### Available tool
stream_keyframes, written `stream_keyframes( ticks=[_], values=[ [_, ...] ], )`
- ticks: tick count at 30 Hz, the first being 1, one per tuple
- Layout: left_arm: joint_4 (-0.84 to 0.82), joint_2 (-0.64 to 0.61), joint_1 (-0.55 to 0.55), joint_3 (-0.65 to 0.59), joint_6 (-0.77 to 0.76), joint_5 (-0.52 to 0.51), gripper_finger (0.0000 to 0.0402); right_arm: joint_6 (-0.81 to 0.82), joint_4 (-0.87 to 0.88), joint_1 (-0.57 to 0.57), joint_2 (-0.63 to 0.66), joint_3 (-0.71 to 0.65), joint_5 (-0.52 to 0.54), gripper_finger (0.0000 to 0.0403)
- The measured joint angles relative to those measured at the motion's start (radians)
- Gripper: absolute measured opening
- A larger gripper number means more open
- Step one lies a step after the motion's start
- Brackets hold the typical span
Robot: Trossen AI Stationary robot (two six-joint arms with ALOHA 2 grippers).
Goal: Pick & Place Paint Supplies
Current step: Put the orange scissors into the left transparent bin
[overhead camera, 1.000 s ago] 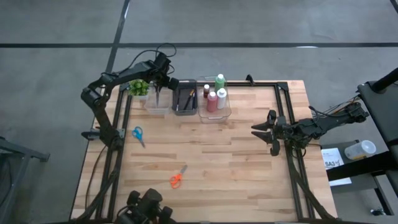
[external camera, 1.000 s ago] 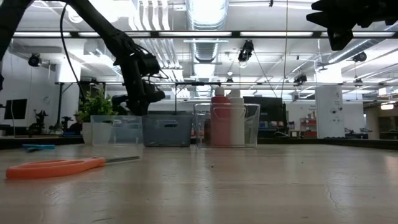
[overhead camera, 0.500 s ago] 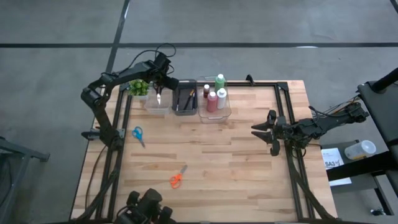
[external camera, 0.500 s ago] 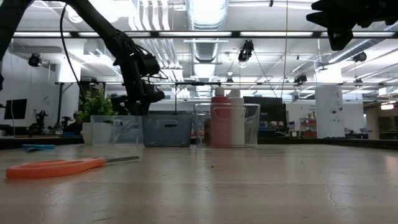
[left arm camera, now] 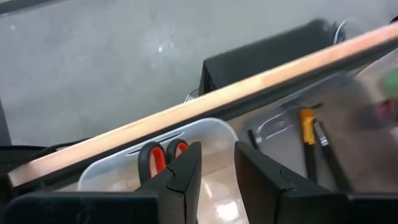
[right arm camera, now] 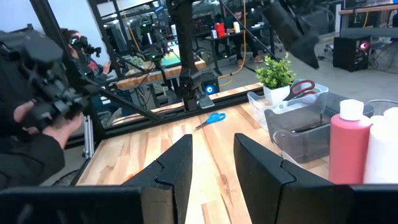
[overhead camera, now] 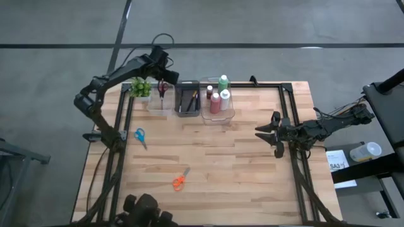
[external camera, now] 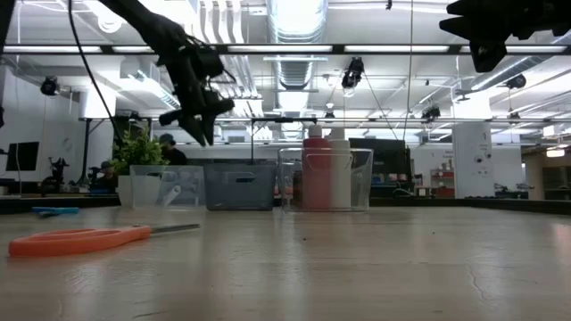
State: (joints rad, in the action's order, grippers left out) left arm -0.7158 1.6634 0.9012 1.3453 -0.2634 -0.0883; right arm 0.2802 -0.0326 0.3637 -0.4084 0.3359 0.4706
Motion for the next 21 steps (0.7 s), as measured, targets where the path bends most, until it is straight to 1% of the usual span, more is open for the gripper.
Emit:
stream_keyframes(
  ticks=[6,9,14,18,21],
  values=[
    [-0.022,-0.110,-0.021,-0.006,-0.046,0.015,0.0106,0.000,0.000,0.000,0.000,0.000,0.000,0.0116],
    [-0.066,-0.159,-0.045,-0.010,-0.069,0.030,0.0106,0.000,0.000,0.000,0.000,0.000,0.000,0.0116],
    [-0.163,-0.214,-0.118,-0.018,-0.109,0.030,0.0106,0.000,0.000,0.000,0.000,0.000,0.000,0.0116],
    [-0.174,-0.247,-0.193,-0.067,-0.112,0.030,0.0106,0.000,0.000,0.000,0.000,0.000,0.000,0.0116],
    [-0.173,-0.261,-0.245,-0.108,-0.143,0.030,0.0106,0.000,0.000,0.000,0.000,0.000,0.000,0.0116]
  ],
)
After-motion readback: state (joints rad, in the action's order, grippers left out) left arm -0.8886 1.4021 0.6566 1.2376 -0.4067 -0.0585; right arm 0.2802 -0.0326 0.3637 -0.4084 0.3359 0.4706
